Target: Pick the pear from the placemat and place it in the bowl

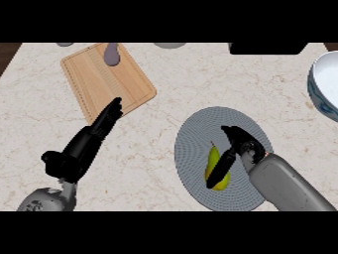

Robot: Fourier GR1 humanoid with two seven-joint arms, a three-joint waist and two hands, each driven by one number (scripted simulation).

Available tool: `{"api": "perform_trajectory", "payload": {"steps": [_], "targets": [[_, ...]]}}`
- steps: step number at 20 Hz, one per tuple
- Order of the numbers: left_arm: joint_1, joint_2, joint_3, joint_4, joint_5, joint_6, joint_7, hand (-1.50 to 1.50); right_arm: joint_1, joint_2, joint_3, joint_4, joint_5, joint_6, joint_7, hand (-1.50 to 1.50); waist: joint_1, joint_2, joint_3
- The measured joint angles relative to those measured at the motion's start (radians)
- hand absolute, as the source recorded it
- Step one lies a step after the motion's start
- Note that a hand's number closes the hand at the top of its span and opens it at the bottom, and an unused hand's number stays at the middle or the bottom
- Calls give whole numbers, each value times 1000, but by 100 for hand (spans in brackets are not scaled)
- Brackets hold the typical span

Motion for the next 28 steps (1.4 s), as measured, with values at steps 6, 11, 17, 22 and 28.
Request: {"api": "perform_trajectory", "payload": {"steps": [6,11,17,22,28], "targets": [[-1,-19,17,14,-24,-22,-7,0,17,29,-40,18,98,-9,-36,150,-5,-5,-9],[-8,-42,30,10,-43,-24,13,0,20,50,-66,37,181,-9,-64,150,-6,-8,-11],[-3,-48,40,15,-45,-34,9,0,47,-47,10,-47,234,119,-302,150,-10,-8,-4],[7,-45,45,20,-42,-34,11,0,21,-200,159,-229,318,252,-619,150,-12,-20,4],[20,-41,62,13,-42,-22,9,0,29,-492,144,-388,450,174,-1000,150,-55,-16,9]]}}
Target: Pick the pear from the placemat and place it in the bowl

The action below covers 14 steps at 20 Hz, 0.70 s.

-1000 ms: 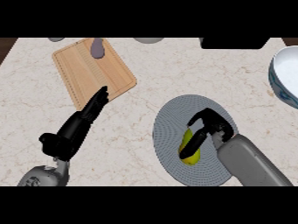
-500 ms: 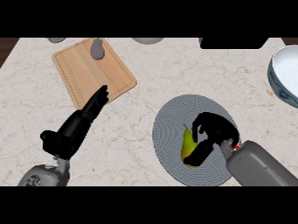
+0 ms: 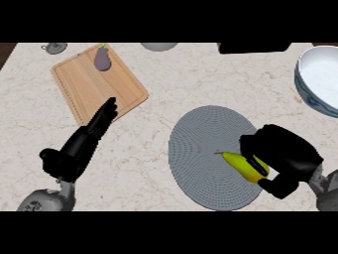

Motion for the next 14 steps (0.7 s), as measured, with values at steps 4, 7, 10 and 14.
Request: {"api": "perform_trajectory", "payload": {"steps": [4,7,10,14], "targets": [[20,6,13,-9,-4,12,-10,0,60,-153,-141,-36,-30,-151,-232,150,-25,4,1],[36,14,21,-16,-2,8,-19,0,123,-204,-273,-16,-141,-241,-389,150,-34,8,1],[40,20,27,-20,2,1,-22,0,175,-236,-408,22,-305,-253,-522,150,-29,12,-1],[36,11,12,-34,4,-9,-15,0,237,-286,-575,143,-498,-182,-678,150,-5,17,-3]]}}
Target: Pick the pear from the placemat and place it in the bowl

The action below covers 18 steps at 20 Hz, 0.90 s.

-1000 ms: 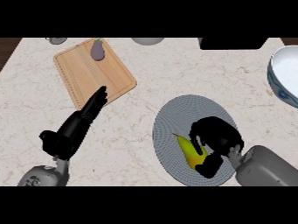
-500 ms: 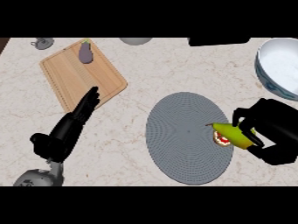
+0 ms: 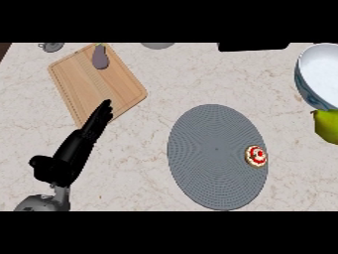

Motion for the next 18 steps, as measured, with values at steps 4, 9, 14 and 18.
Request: {"api": "perform_trajectory", "payload": {"steps": [4,9,14,18], "targets": [[-49,-19,-10,18,-9,-9,20,0,5,-15,-97,200,-23,61,-142,150,34,6,-2],[-71,-34,-21,27,-21,-23,27,0,-109,42,-121,441,84,18,-228,150,69,13,-2],[-54,-40,-30,27,-32,-39,2,0,-255,117,-140,668,181,-76,-303,150,88,16,-2],[-74,-58,-34,52,-47,-35,-4,0,-371,153,-96,828,296,-109,-322,150,100,20,-2]]}}
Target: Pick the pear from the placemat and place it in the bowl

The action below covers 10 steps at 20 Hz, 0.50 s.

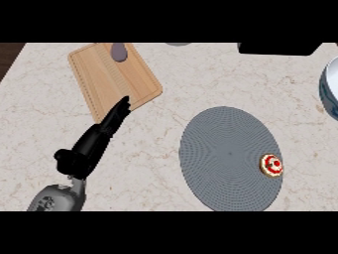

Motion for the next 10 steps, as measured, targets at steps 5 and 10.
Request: {"api": "perform_trajectory", "payload": {"steps": [5,10], "targets": [[-11,0,-6,-4,3,-18,7,0,-71,13,92,154,112,101,28,-150,21,7,1],[-30,-3,2,-9,8,-22,31,0,-164,66,123,295,156,198,-31,-150,26,9,2]]}}
